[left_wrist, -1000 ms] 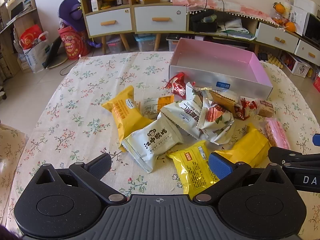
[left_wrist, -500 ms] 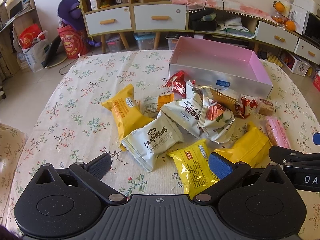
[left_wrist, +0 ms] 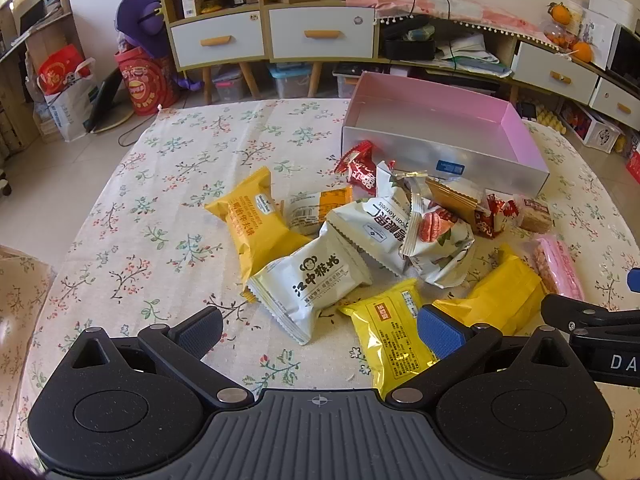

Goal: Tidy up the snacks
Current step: 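Move both tools over the snack pile toward the yellow packets, then grasp the yellow printed packet with the left tool while the right tool grasps the yellow cake packet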

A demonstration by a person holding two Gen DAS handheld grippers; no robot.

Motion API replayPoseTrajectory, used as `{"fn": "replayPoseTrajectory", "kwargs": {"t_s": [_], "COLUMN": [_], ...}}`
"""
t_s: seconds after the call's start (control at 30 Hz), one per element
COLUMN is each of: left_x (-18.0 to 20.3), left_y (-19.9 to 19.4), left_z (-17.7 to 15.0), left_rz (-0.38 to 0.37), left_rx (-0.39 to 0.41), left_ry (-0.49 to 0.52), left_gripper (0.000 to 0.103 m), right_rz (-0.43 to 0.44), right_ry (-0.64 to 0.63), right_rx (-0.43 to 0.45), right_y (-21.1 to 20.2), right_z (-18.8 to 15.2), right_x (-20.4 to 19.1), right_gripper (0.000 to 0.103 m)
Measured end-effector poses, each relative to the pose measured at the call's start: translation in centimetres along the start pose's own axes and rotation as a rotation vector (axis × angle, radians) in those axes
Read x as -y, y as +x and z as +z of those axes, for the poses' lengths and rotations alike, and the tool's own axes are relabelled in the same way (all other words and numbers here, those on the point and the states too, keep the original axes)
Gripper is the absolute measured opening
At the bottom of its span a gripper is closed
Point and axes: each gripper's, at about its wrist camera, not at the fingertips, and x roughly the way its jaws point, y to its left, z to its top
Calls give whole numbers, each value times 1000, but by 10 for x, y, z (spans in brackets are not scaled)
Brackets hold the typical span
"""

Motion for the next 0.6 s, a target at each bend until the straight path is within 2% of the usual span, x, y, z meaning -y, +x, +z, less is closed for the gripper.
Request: {"fn": "replayPoseTrajectory", "kwargs": {"t_s": [0.43,0.6], "left_x": [-19,-27], "left_y": [8,16], "left_z": [8,6], "left_rz": [-12,-61], "left_rx": [-29,-64], "left_ry": [-10,-12], "left_gripper": [103,103], "right_rz": [-4,17], "right_ry": [29,66], "right_rx": [3,-10], "right_y": [1,6], "right_z": [5,7], "right_x": [10,18], "right_gripper": [103,103]}}
